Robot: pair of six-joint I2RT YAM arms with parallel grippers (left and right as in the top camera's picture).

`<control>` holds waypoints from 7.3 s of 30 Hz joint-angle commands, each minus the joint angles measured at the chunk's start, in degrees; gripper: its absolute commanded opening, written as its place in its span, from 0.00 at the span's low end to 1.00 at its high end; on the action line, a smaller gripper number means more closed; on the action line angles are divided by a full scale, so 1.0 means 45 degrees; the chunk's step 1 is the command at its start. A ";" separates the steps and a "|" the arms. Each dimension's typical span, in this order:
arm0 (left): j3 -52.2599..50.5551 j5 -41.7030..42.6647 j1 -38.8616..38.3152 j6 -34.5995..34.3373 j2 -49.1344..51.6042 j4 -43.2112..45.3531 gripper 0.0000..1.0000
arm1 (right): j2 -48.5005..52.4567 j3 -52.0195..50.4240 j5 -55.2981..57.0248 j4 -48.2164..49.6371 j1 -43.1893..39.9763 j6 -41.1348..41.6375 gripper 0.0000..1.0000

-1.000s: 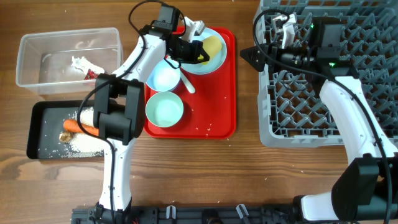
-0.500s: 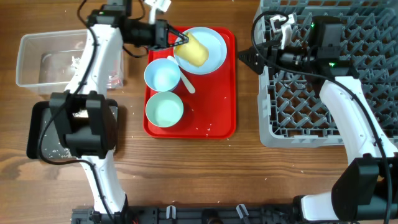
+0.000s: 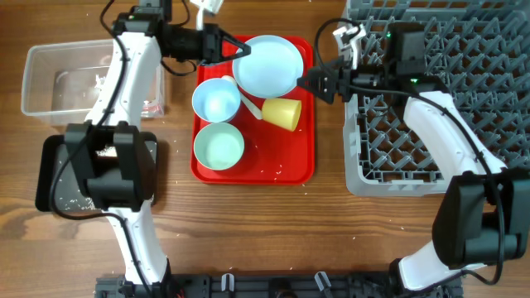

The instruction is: Sort waste into correct bins and load items into the dishwasher rack

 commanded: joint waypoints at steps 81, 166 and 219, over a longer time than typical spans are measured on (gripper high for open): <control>-0.8126 0.2900 0.0175 -0.3347 -0.6295 0.9092 0.04 | -0.1564 0.0126 -0.1554 0.2560 0.1141 0.1331 0.86; -0.5654 -1.2318 -0.1379 -0.2293 -0.5897 0.3366 0.64 | 0.1064 0.8986 0.9214 -1.0739 0.1710 0.0850 1.00; -0.5659 -1.3974 0.0393 -0.2336 -0.5610 0.1098 1.00 | 0.0180 0.9034 2.3018 -0.7189 0.0311 -0.1948 0.04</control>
